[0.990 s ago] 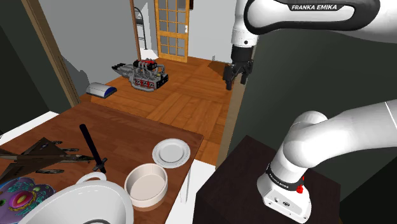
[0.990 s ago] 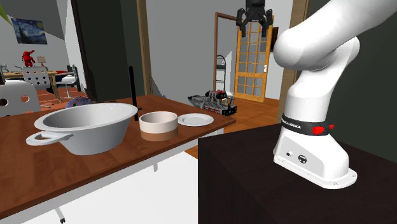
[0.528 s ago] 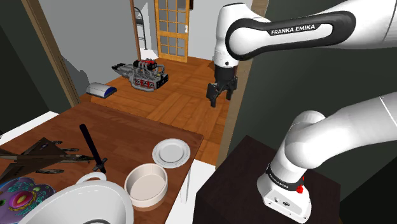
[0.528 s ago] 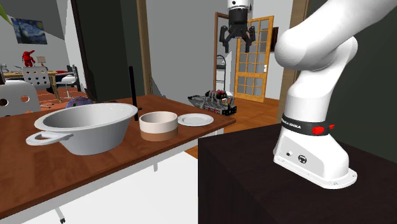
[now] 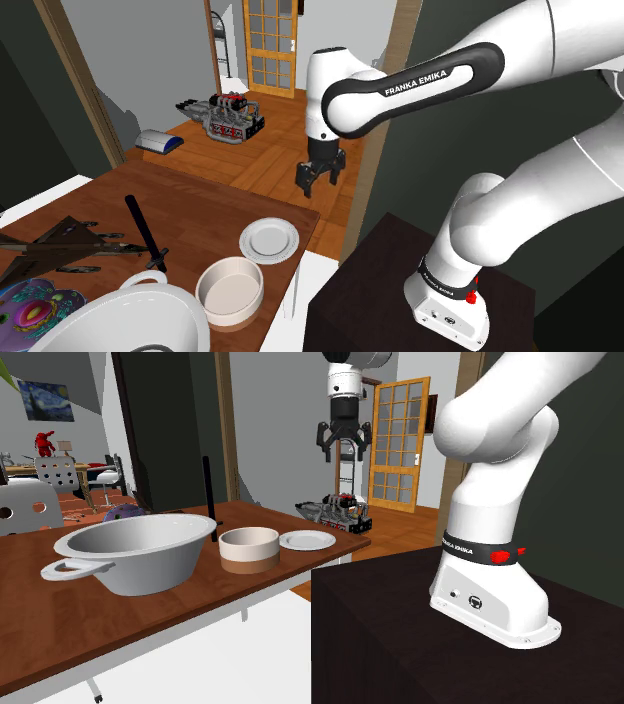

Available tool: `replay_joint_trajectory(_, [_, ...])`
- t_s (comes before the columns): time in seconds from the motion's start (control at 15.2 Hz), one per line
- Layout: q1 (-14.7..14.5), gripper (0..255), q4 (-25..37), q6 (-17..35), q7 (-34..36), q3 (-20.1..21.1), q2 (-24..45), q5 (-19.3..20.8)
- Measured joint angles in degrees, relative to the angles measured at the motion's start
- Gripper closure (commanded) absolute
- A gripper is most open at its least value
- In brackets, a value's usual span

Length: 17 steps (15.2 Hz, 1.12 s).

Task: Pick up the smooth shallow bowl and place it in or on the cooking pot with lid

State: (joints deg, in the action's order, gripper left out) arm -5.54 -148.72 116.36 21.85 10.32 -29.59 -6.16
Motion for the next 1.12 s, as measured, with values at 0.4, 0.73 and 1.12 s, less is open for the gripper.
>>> replay_joint_trajectory(0.4, [-1.9,0,0.5,10.7,5.8,5.2,10.8,-1.4])
replay_joint_trajectory(0.73, [-2.7,0,3.3,18.6,11.4,9.0,21.6,0.3])
replay_joint_trajectory(1.12, [-4.5,0,10.0,25.6,20.4,11.5,35.7,6.7])
